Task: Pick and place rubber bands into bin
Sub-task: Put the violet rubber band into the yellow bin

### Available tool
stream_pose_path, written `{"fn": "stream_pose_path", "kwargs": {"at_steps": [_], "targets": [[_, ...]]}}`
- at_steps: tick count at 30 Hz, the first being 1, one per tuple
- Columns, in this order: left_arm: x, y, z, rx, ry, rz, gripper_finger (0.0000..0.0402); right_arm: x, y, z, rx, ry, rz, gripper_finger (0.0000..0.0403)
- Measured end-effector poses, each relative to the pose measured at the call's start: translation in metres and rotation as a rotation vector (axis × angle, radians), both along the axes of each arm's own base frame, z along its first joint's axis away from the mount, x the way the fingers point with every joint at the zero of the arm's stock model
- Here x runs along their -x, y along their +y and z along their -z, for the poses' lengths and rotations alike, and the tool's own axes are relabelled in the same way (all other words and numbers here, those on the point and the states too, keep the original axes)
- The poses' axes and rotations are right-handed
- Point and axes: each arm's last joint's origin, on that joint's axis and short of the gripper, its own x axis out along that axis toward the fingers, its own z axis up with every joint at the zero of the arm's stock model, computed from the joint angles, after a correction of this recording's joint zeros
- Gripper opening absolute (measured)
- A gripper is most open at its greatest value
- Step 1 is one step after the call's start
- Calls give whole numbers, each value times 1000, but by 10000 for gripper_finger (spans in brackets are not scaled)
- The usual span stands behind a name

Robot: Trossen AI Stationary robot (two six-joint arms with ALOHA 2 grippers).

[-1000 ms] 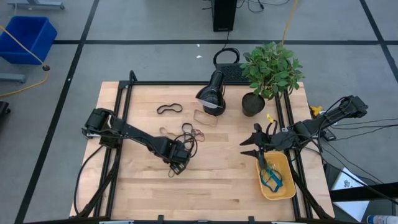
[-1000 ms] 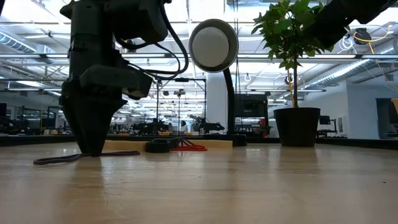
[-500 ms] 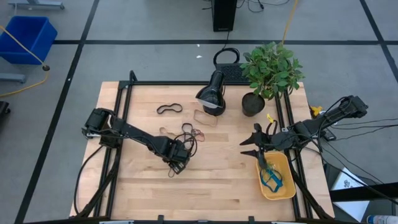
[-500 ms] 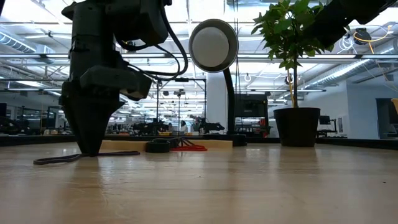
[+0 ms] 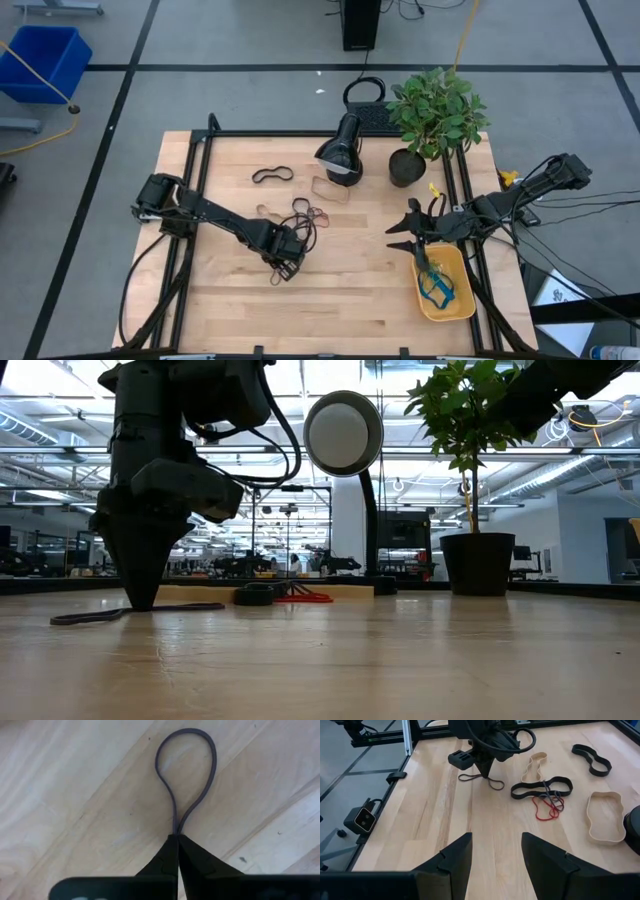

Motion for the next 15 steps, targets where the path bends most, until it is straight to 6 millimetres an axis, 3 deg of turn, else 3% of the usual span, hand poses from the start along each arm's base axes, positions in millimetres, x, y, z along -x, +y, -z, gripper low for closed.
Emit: {"fn": "stream_pose_path", "kwargs": {"at_steps": [7,15], "targets": [[3,1,-18,19,-67,-16,3,0,0,0,-1,0,-1,165],[9,5,-74,-15,-326,-22,2,0,0,0,-1,-1,-2,165]]}}
